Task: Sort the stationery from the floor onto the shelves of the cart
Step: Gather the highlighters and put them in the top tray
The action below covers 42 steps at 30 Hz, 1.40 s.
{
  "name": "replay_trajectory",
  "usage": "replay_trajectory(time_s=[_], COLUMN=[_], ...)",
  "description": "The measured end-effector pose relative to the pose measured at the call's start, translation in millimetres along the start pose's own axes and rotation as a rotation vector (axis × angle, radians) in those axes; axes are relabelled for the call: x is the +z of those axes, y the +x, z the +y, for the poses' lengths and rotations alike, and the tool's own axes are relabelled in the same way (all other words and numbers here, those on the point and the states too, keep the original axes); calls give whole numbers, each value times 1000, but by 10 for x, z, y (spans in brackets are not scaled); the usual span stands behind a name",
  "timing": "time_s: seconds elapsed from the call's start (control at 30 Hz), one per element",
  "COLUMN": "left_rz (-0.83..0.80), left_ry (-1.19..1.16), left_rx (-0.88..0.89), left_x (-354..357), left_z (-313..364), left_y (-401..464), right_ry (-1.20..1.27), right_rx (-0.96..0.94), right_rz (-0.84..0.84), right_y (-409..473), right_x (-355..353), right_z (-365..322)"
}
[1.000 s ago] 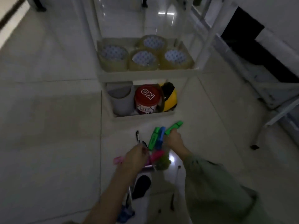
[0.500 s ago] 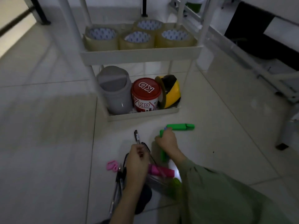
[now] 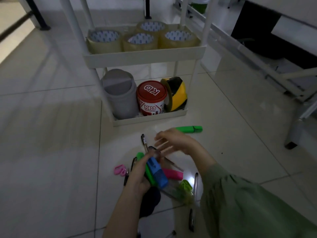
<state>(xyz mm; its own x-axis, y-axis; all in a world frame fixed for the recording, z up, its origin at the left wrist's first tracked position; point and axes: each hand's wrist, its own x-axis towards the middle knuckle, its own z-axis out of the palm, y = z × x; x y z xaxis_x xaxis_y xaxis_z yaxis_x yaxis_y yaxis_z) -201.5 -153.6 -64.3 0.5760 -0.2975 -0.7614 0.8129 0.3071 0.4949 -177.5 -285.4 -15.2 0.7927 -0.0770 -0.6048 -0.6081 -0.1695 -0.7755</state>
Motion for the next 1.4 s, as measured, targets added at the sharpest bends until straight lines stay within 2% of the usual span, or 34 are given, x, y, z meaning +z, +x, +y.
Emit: replay_trajectory(time_s=[0.07, 0.1, 0.17, 0.23, 0.3, 0.4, 0.53, 0.6, 0.67, 0.73, 0.8, 0.93, 1.0, 1.07, 1.2, 1.4], left_rz=[16, 27, 61, 98, 121, 147, 166, 146, 93, 4, -35, -118, -21, 116, 156, 145], left_ry=[-21, -33, -80, -139, -176, -135, -49, -79, -139, -174, -189, -211, -256, -277, -241, -123], left_rx=[37, 69, 97, 85, 76, 78, 108, 123, 133, 142, 129, 120, 146, 191, 263, 317], left_x=[-23, -44, -103, -159, -195, -218, -240, -194, -165, -157, -170, -249, -333, -409, -506, -689], left_z=[-3, -3, -29, -53, -83, -139, -151, -118, -100, -101, -90, -71, -61, -7, 103, 105], left_y=[-14, -21, -18, -72, -92, -130, -104, -112, -98, -54, -69, -131, -116, -117, -137, -101], right_ry=[-481, -739, -1049, -1240, -1349, -1235, -766, -534, -418, -487, -589, -604, -609, -701, -979, -929], right_rx=[-57, -52, 1, 22, -4, 24, -47, -54, -64, -133, -191, -272, -276, -250, -75, 37], right_rz=[303, 392, 362, 341, 406, 439, 342, 209, 51, -34, -52, -119, -110, -11, 37, -29], right_y=[245, 343, 454, 463, 421, 373, 134, -89, -288, -432, -497, -460, -419, -329, -200, -236], right_x=[-221, -331, -513, -590, -572, -503, -322, -134, 97, 319, 477, 510, 432, 335, 282, 278], right_z=[100, 206, 461, 654, 721, 720, 527, 333, 183, 79, 25, 17, 48, 156, 500, 626])
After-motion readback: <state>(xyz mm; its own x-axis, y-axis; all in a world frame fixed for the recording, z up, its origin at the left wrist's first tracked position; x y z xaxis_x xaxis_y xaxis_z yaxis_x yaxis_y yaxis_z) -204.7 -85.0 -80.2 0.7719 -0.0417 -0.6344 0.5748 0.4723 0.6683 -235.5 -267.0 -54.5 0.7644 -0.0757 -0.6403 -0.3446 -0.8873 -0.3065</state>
